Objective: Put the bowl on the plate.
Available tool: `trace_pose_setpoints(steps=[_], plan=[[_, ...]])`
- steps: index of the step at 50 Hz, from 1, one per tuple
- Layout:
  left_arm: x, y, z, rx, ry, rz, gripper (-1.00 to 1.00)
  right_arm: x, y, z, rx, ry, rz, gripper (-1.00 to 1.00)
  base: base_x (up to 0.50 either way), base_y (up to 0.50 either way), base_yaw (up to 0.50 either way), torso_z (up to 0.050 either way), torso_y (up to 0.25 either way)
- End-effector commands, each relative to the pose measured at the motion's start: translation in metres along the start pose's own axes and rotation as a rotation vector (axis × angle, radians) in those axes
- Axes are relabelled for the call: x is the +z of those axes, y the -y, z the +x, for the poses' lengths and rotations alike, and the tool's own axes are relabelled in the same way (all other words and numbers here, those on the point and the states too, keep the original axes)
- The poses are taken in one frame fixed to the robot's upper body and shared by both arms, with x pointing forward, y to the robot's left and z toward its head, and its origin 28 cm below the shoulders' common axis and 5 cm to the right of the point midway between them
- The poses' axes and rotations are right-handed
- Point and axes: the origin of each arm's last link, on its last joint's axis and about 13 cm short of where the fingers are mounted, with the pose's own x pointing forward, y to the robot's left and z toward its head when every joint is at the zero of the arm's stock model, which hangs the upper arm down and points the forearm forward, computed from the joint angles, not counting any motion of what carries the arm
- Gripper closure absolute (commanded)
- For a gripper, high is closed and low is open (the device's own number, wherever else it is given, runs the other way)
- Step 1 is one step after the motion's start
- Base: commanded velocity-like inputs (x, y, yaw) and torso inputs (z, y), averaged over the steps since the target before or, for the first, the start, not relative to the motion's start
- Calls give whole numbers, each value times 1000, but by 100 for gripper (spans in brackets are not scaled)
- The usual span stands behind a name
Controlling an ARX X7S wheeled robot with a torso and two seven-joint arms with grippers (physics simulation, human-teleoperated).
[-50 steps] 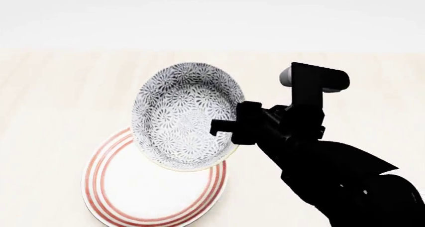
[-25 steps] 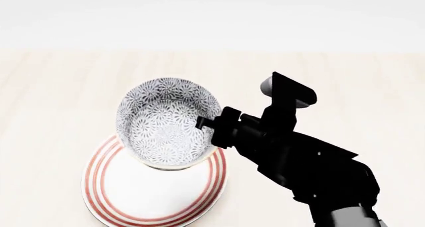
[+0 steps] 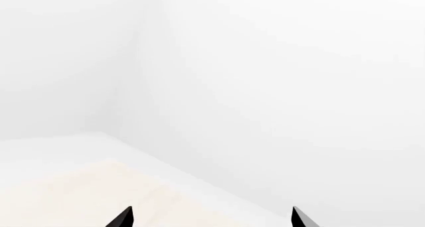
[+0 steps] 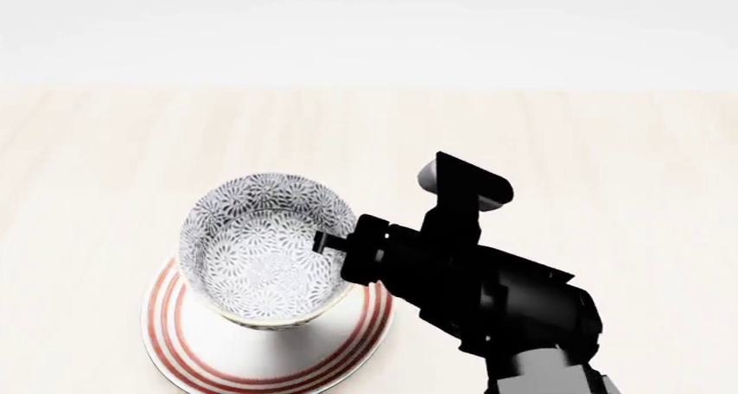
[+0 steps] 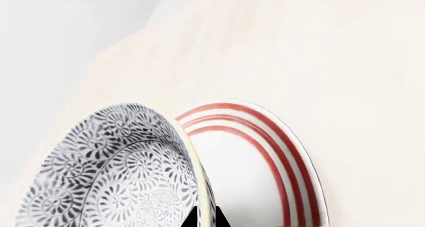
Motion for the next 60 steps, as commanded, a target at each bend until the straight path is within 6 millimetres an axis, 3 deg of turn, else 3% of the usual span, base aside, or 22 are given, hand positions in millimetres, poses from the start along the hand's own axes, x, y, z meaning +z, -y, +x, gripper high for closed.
trace_pose_setpoints(steps=[1, 10, 42, 43, 56, 60], plan=[[2, -2, -2, 4, 2, -6, -100, 0, -13, 7, 97, 25, 6, 100, 0, 0, 0, 0, 0], [5, -3, -3, 7, 8, -17, -100, -12, -12, 11, 101, 9, 21, 100, 0, 0, 0, 0, 0], [11, -5, -5, 8, 18, -31, -100, -16, -3, 11, 50, 66, 73, 100, 0, 0, 0, 0, 0], [11, -5, -5, 8, 18, -31, -100, -16, -3, 11, 42, 70, 71, -100, 0, 0, 0, 0, 0], [11, -5, -5, 9, 21, -35, -100, -12, -5, 11, 68, 82, 50, -100, 0, 0, 0, 0, 0], [11, -5, -6, 7, 20, -35, -100, 2, -8, 13, 90, 218, -17, -100, 0, 0, 0, 0, 0]])
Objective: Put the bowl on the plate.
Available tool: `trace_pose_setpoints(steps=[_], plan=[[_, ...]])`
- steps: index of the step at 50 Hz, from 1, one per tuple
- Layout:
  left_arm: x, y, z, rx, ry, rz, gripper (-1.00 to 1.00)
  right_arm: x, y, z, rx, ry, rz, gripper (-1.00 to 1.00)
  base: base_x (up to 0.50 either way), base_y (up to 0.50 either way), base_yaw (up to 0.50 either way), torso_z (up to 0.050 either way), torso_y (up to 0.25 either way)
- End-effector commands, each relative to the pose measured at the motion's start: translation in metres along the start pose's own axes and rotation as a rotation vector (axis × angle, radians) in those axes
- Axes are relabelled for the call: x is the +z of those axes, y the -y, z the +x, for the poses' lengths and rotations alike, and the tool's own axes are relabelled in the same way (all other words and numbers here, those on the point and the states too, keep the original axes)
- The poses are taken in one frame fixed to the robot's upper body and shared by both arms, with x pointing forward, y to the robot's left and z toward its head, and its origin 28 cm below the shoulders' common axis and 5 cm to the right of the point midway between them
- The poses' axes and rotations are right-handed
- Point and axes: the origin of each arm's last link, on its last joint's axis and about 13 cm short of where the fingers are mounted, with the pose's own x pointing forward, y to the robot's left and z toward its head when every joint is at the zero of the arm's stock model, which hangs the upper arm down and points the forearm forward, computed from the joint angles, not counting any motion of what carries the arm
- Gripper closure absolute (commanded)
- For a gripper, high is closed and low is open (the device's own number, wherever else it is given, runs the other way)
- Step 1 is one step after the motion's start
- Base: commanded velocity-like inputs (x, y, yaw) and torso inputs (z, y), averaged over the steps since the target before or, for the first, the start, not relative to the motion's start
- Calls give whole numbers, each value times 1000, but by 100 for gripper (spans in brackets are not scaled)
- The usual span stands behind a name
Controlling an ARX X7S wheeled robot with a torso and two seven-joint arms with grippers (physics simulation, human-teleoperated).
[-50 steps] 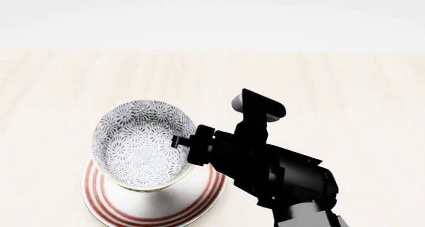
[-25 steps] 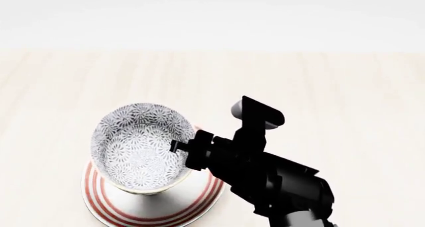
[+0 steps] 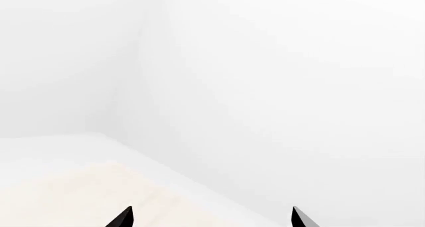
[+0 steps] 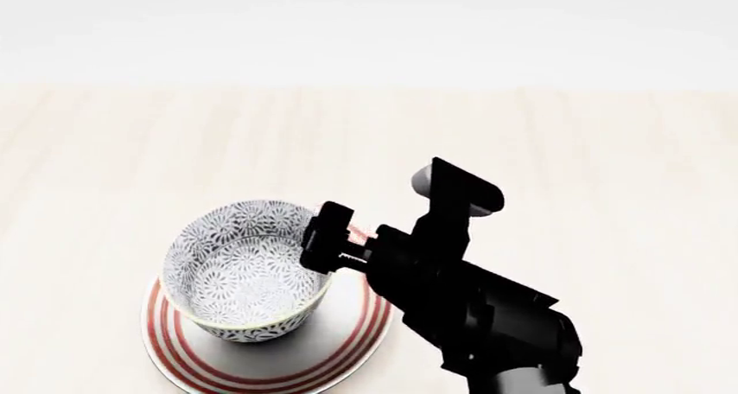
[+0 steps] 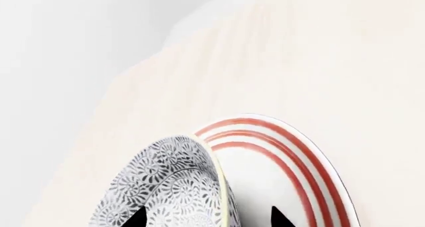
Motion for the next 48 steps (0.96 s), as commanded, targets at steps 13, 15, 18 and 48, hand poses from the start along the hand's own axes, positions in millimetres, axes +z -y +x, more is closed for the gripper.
trace_pose_setpoints(steps=[13, 15, 18, 48], plan=[[2, -1, -1, -2, 9, -9, -100, 54, -20, -4, 41, 737, -110, -100, 0, 0, 0, 0, 0], [3, -1, -1, -2, 12, -10, -100, 56, -23, -20, 42, 798, -89, -100, 0, 0, 0, 0, 0], [3, 0, -2, -7, 13, -9, -100, 58, -26, -39, 44, 855, -79, -100, 0, 0, 0, 0, 0], [4, 12, -1, -105, 42, 23, -100, 49, -27, -173, -68, 945, -321, -100, 0, 0, 0, 0, 0]])
